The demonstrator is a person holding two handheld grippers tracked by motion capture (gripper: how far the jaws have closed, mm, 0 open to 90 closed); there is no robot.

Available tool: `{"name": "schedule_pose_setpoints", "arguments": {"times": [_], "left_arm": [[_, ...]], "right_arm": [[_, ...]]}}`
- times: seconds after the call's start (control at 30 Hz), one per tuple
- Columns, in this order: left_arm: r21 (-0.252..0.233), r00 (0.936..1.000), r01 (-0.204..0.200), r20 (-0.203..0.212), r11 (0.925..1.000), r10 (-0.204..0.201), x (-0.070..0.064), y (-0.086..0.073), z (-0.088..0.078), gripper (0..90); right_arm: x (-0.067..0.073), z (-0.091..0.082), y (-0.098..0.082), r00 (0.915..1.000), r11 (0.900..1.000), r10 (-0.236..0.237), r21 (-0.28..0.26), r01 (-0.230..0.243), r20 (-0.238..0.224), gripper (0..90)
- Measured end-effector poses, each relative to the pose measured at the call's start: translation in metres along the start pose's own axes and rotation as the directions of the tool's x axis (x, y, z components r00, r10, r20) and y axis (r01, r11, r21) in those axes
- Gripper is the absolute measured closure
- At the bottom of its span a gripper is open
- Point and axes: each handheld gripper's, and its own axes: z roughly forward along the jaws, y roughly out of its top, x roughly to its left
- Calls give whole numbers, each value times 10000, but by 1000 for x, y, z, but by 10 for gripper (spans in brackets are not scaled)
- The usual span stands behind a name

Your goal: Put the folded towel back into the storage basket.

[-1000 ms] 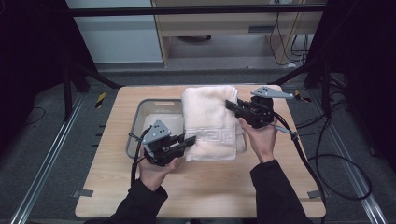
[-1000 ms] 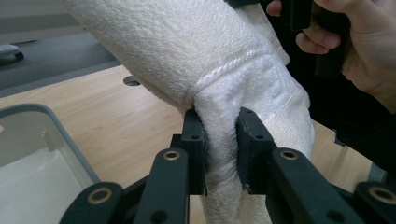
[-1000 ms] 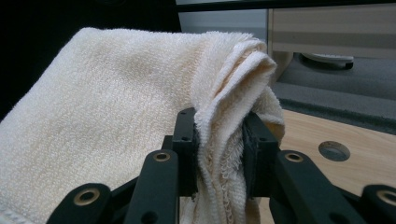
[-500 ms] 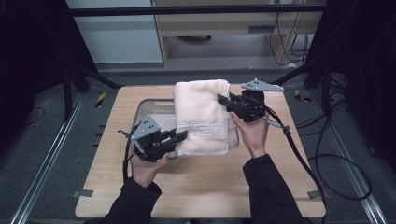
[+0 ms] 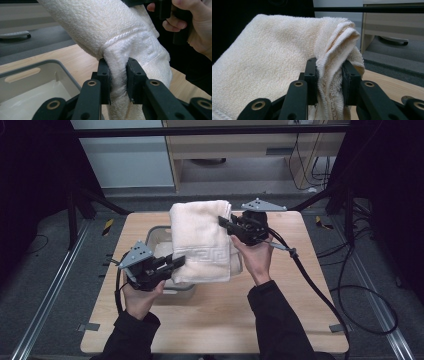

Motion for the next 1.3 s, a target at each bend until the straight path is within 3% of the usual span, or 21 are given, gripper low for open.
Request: {"name": "schedule_pose_setpoints", "arguments": {"times": [0.63, 1.3], "left_arm": [[-329, 9967, 369, -706, 9988, -392, 31, -9, -32, 747], [-390, 9902, 762, -1143, 9963, -802, 50, -17, -45, 747]], "right_arm": [[34, 42, 9, 9991, 9997, -251, 3, 251, -342, 708], [48, 71, 6, 9978, 9999, -13, 156, 23, -664, 707]]}}
